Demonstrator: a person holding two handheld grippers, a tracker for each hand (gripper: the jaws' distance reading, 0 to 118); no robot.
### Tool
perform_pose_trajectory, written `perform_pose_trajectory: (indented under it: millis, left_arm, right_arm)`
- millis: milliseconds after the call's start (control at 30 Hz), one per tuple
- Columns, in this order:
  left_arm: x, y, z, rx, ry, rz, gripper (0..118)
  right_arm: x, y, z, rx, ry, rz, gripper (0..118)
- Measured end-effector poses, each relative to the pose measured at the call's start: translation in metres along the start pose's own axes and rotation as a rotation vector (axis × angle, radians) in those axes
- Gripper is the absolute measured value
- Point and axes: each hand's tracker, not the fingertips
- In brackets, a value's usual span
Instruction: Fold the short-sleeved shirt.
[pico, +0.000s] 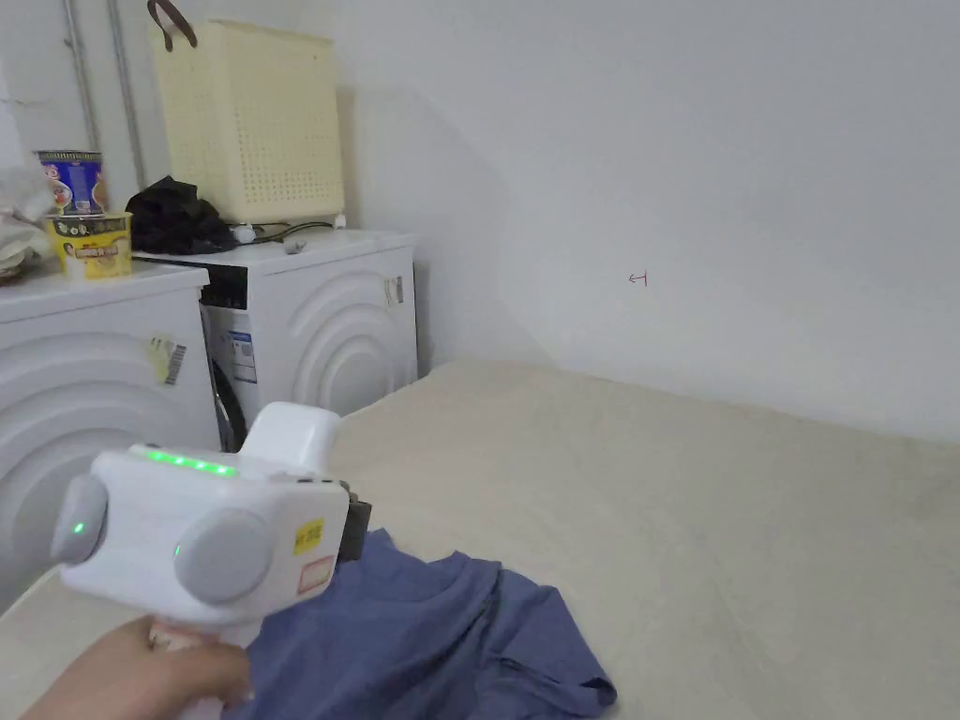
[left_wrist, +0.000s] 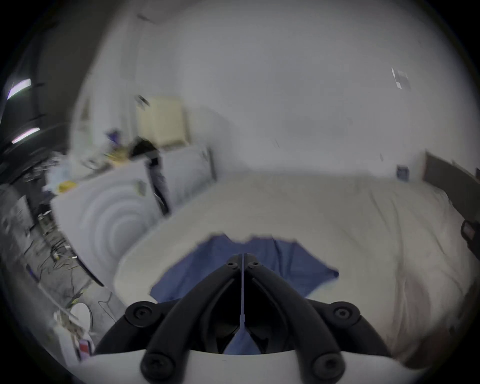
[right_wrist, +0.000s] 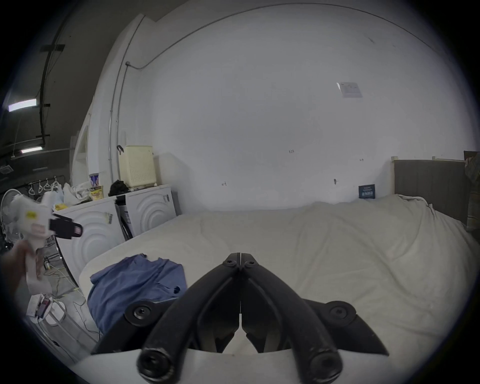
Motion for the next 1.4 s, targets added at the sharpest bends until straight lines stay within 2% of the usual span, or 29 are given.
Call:
perform_pose_trajectory:
  millis: [67,100,133,167,200,233,433,500,533,600,733,900,967,1000,1067,1100,1200,1333,1400]
  left_arm:
    - [-0.015,0.012,-0.061,-0.318,-0.116,0.004,15]
    - [-0.014,0.004,-0.081,-0.426,-0.176,0.010,35]
    - [-0.020,-0.009,-0.113,-0.555,-0.220,0.068,82]
    - [-0.024,-0.023,-0.139,-0.671,-0.224,0.117,108]
    - [-0.025,-0.038,-0.158,-0.745,-0.204,0.155,113]
    - [-0.023,-0.055,-0.173,-0.803,-0.202,0.179,110]
    - [-0.038,-0.088,-0.242,-0.753,-0.074,0.160,111]
    - [-0.037,-0.094,-0.245,-0.756,-0.134,0.220,118]
    - [-0.030,-0.095,-0.247,-0.748,-0.079,0.194,118]
    - [-0.025,-0.095,-0.245,-0.706,-0.059,0.174,118]
    - [-0.029,-0.108,-0.233,-0.618,-0.083,0.183,118]
    - [-0.026,-0.106,-0.221,-0.618,-0.063,0.145,117]
    - [-0.026,-0.101,-0.216,-0.614,-0.077,0.142,95]
    - [-0.026,-0.098,-0.213,-0.605,-0.105,0.133,78]
    - [-0.021,-0.088,-0.196,-0.588,-0.130,0.084,8]
    - [-0.021,-0.085,-0.191,-0.585,-0.128,0.061,3]
    - [-0.009,-0.085,-0.173,-0.610,-0.090,-0.024,3]
    - [-0.005,-0.059,-0.136,-0.514,-0.041,0.002,3]
    - [-0.003,-0.043,-0.114,-0.485,-0.073,-0.006,3]
  right_arm:
    - [0.008,-0.003,-0.001,-0.057,-0.003,-0.075,0]
    - [0.013,-0.004,0.000,-0.065,0.004,-0.112,0]
    - [0.017,-0.005,0.001,-0.067,0.007,-0.141,0]
    - [0.020,-0.008,0.001,-0.069,-0.005,-0.130,0]
    - [0.021,-0.010,0.001,-0.073,-0.015,-0.127,0]
    - [0.022,-0.012,0.001,-0.078,-0.029,-0.117,0]
    - [0.026,-0.021,-0.006,-0.133,-0.043,-0.041,0]
    - [0.025,-0.024,-0.009,-0.146,-0.041,-0.029,0]
    - [0.024,-0.026,-0.012,-0.154,-0.036,-0.021,0]
    - [0.020,-0.029,-0.018,-0.171,-0.024,-0.013,0]
    - [0.017,-0.035,-0.025,-0.196,0.019,-0.090,0]
    - [0.013,-0.033,-0.025,-0.209,0.032,-0.076,0]
    - [0.012,-0.030,-0.019,-0.203,0.031,-0.073,0]
    - [0.013,-0.029,-0.017,-0.201,0.030,-0.074,0]
    - [0.017,-0.026,-0.013,-0.204,0.022,-0.080,0]
    - [0.019,-0.024,-0.011,-0.207,0.010,-0.085,0]
    - [0.031,-0.020,-0.003,-0.199,-0.011,-0.145,0]
    - [0.050,-0.009,0.010,-0.168,-0.038,-0.188,0]
    - [0.057,-0.001,0.017,-0.155,-0.048,-0.192,0]
